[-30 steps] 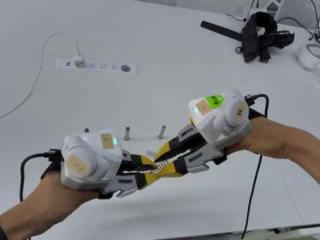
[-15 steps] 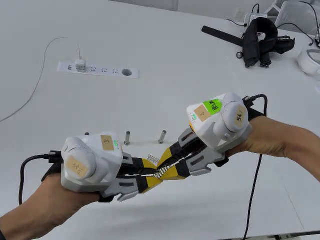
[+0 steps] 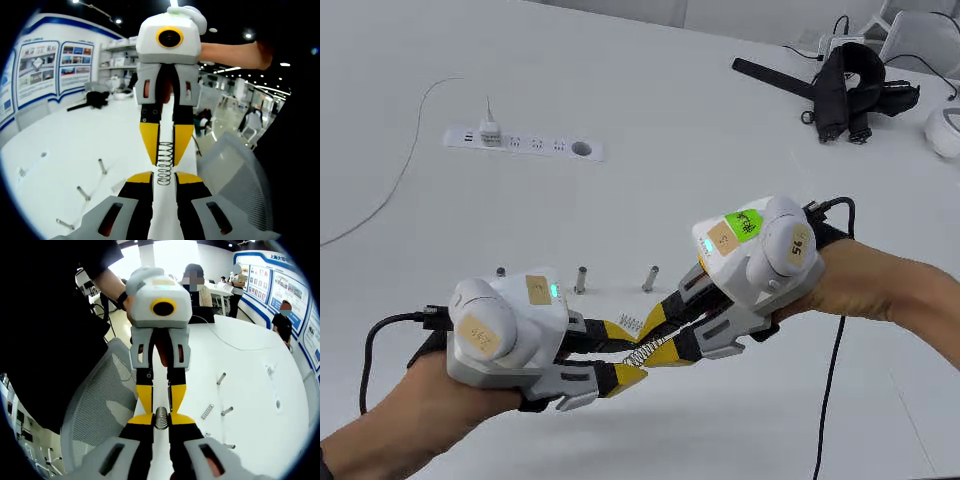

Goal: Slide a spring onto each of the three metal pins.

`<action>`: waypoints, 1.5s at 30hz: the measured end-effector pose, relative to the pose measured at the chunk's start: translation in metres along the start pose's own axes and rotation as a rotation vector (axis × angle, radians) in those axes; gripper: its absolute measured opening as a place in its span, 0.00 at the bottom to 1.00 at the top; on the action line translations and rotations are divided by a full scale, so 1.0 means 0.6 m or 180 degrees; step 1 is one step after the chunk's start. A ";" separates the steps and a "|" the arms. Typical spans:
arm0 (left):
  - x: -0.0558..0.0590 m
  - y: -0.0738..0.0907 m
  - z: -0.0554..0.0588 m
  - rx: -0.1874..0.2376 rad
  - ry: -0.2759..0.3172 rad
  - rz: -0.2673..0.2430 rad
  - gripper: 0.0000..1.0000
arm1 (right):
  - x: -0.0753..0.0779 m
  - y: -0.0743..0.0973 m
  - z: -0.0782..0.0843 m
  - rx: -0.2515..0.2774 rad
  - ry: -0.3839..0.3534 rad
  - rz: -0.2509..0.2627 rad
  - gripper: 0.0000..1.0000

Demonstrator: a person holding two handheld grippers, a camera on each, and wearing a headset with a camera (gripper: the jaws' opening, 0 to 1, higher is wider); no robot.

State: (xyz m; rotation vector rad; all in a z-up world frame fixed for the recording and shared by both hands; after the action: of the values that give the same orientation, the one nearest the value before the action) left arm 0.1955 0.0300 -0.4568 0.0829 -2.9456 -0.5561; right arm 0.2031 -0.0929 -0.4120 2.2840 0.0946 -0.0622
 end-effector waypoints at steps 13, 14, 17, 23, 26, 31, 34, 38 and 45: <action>-0.019 0.041 0.050 -0.0100 0.0210 -0.0311 0.17 | 0.024 -0.017 0.010 -0.0090 -0.0053 0.0089 0.12; -0.021 0.046 0.055 -0.0118 0.0222 -0.0365 0.18 | 0.029 -0.019 0.013 -0.0113 -0.0074 0.0129 0.12; -0.025 0.056 0.067 -0.0111 0.0324 -0.0450 0.19 | 0.040 -0.025 0.022 -0.0195 -0.0144 0.0184 0.12; -0.034 0.072 0.093 -0.0152 0.0490 -0.0650 0.26 | 0.063 -0.035 0.035 -0.0315 -0.0284 0.0317 0.12; -0.039 0.079 0.111 -0.0194 0.0564 -0.0737 0.28 | 0.075 -0.040 0.036 -0.0310 -0.0369 0.0388 0.12; -0.046 0.092 0.138 -0.0268 0.0710 -0.0879 0.34 | 0.097 -0.050 0.038 -0.0331 -0.0498 0.0500 0.12; -0.047 0.099 0.147 -0.0285 0.0756 -0.0934 0.35 | 0.104 -0.055 0.037 -0.0348 -0.0518 0.0525 0.12; -0.053 0.106 0.162 -0.0321 0.0817 -0.1021 0.39 | 0.112 -0.061 0.033 -0.0332 -0.0553 0.0540 0.12; -0.066 0.116 0.187 -0.0374 0.0936 -0.1206 0.46 | 0.133 -0.074 0.025 -0.0332 -0.0594 0.0568 0.12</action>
State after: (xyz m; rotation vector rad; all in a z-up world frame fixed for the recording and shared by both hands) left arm 0.2158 0.1383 -0.5396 0.6595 -2.6122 -0.6948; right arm 0.2786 -0.0712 -0.4614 2.1619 -0.1986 -0.1726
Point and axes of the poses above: the centre of the closed fingertips' face, and the gripper's own axes: y roughly backward along the fingers, x roughly to its right, z roughly out of its underside, the point moved 9 cm from there along y, roughly backward along the fingers, and after that the axes turned 2 degrees about x, right-handed, at the moved point
